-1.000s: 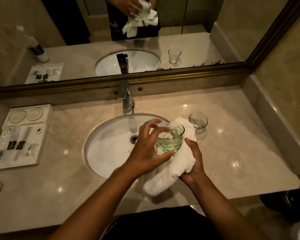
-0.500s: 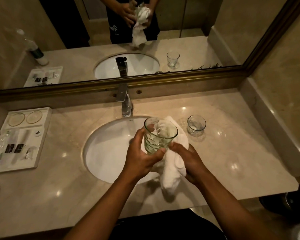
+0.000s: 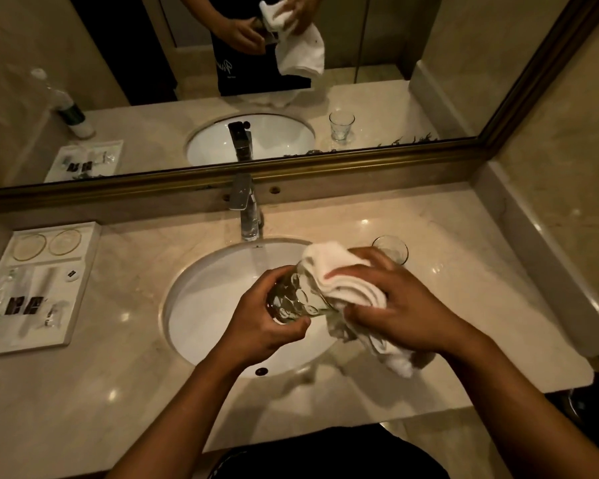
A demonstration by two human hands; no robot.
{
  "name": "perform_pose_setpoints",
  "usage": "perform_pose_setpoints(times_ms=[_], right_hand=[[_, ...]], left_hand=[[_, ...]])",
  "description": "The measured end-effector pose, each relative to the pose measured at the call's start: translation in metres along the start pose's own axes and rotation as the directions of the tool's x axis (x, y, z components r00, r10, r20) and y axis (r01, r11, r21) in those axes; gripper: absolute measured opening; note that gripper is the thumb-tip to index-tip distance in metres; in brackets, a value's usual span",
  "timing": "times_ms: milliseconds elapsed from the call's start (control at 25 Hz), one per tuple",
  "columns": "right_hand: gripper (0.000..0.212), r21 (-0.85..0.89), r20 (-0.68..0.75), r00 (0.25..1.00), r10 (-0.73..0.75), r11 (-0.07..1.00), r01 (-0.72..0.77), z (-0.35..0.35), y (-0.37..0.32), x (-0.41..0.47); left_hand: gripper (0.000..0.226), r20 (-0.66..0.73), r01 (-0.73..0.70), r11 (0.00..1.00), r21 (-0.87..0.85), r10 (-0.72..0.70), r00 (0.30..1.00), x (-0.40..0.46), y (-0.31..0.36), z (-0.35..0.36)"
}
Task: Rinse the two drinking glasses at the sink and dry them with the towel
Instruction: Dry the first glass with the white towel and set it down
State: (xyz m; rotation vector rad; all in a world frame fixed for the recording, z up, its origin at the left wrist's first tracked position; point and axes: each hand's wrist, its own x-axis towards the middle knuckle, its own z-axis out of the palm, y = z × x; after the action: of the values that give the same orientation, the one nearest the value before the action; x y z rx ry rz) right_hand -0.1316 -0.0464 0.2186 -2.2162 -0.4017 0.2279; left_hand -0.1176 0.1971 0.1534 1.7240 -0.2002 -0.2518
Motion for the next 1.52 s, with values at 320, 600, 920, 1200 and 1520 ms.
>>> perform_pose_setpoints(times_ms=[320,600,920,1200,1520], right_hand=[[0.022,-0.003,0.369,0.923,-0.110,0.993,0.120,-0.003,-0.014,0.013],[0.054,0.318,0.515,0.857,-0.011,0.931,-0.179,0.015,-0.002,0.006],[0.059,0.093,0.484,0.874,0.043,0.991,-0.100,0.033,0.007,0.016],[0.044,-0.178,0.370,0.920,-0.128,0.962,0.205,0.062,0.021,0.020],[0.046,0.428,0.393,0.909,0.139,0.847,-0.315,0.043,0.037,0.033]], left_hand=[[0.081,0.073,-0.030,0.999,-0.044,0.033,0.997,-0.016,0.010,0.017],[0.073,0.118,-0.045,0.998,0.046,0.040,0.992,-0.015,0.009,0.008],[0.052,0.126,0.417,0.878,-0.235,-0.398,0.909,-0.016,0.011,0.022],[0.052,0.359,0.822,0.552,-0.141,-0.745,0.562,0.002,0.022,0.008],[0.025,-0.068,-0.200,0.898,0.392,0.245,0.967,0.008,-0.012,0.028]])
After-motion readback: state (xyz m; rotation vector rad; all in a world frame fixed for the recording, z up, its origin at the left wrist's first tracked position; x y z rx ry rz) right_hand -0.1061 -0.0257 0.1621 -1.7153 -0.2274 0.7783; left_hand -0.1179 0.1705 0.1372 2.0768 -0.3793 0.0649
